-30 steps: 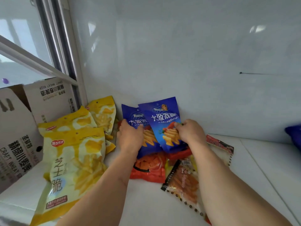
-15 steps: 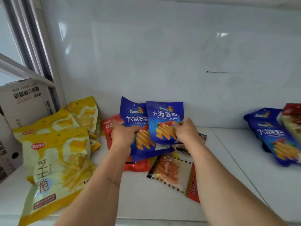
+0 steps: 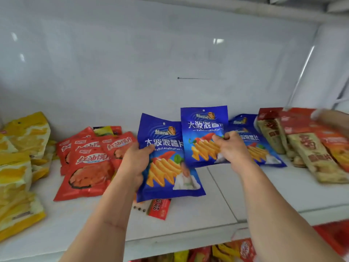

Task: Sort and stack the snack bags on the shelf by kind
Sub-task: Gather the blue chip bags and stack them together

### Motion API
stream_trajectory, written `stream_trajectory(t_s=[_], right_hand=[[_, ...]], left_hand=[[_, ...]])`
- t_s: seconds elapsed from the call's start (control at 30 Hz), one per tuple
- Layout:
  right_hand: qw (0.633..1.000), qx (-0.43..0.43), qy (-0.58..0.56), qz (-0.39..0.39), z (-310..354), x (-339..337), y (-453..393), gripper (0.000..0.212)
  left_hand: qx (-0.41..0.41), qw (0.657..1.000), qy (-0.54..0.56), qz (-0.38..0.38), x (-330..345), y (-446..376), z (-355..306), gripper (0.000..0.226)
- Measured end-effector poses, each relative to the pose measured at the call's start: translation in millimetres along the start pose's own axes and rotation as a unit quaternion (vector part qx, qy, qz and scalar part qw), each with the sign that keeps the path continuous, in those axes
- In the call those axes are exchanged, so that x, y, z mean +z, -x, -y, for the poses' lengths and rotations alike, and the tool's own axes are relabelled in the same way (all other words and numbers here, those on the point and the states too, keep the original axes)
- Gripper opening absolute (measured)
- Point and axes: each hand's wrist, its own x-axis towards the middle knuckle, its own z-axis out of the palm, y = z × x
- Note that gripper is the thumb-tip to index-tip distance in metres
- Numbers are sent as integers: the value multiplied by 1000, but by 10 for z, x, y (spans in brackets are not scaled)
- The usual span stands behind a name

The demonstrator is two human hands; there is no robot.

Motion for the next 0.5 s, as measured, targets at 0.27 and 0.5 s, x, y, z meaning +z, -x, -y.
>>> stream_trajectory(t_s=[0.27, 0.5], right_hand=[[999, -26, -35, -5, -544, -1147, -533, 45], [1000, -19, 10, 21, -1035, -1771, -845, 33]], left_hand=[[23, 997, -45, -60, 984, 254, 300, 11], [33, 993, -55, -102, 1595, 491, 560, 15]])
